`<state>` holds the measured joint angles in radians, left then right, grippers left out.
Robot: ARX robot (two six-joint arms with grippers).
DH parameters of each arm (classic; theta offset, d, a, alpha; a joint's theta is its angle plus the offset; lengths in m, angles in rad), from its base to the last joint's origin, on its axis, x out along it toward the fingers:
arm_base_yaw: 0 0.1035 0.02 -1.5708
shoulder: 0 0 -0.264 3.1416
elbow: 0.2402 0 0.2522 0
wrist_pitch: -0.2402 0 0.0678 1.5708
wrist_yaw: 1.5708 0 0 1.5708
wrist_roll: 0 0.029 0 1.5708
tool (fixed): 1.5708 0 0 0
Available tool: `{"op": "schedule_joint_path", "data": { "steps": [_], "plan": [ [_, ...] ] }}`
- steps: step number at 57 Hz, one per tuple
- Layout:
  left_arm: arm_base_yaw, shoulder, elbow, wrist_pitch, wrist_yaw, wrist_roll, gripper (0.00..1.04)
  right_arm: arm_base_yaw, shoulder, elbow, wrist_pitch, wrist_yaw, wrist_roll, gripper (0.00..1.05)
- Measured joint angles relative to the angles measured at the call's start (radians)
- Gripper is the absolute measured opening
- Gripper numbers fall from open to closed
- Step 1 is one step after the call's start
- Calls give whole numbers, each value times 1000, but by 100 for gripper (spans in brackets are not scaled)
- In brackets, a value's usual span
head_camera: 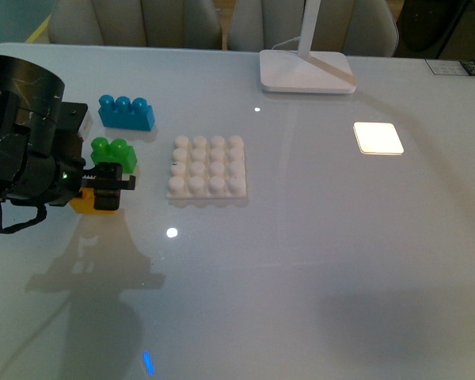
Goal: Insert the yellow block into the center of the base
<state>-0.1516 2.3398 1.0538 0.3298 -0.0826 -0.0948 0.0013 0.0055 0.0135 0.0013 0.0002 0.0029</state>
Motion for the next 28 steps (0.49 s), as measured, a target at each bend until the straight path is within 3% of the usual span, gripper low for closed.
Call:
{"op": "schedule_joint_path", "data": {
  "steps": [28],
  "plan": [
    [-229,-69,120,-194,-83,-253,62,0,0,0,0,0,0,96]
  ]
}}
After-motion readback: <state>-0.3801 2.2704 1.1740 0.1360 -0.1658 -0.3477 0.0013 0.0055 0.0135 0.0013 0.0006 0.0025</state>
